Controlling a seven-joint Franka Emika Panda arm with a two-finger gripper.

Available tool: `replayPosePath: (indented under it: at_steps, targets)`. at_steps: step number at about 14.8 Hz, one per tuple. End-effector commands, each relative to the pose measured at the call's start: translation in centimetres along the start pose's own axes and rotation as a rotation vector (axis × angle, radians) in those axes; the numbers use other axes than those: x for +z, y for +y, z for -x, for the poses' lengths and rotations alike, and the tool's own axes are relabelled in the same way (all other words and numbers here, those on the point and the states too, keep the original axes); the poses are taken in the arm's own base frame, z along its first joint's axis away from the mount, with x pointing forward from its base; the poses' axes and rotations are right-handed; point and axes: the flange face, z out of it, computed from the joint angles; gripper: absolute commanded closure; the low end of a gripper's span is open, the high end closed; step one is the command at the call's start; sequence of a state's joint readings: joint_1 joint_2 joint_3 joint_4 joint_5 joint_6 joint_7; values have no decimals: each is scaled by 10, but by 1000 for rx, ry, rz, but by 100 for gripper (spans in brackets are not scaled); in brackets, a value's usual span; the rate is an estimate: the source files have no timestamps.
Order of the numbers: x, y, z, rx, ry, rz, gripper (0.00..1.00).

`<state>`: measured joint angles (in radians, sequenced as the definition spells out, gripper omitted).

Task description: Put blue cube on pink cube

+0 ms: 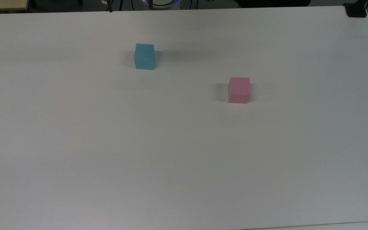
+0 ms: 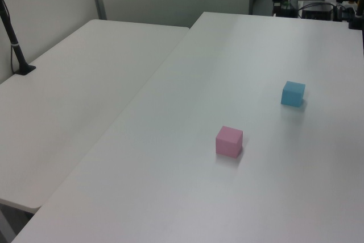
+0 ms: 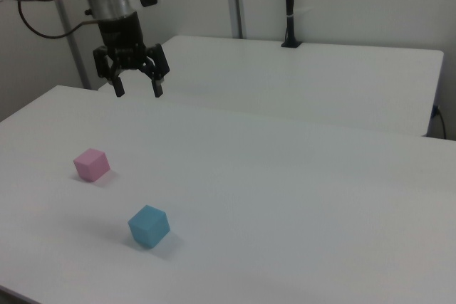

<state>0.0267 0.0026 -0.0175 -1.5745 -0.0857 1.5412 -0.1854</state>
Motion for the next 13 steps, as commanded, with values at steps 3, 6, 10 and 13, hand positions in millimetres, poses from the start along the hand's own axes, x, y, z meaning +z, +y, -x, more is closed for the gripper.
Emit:
replayPosePath:
  at_steps: [3,6,10,13]
  targets:
    - [29,-14,46,21,52,-27,0]
    - [51,-21,49,73,63,-32,0]
    - [85,-28,52,107,21,-41,0]
    - [118,-35,57,144,-24,-59,0]
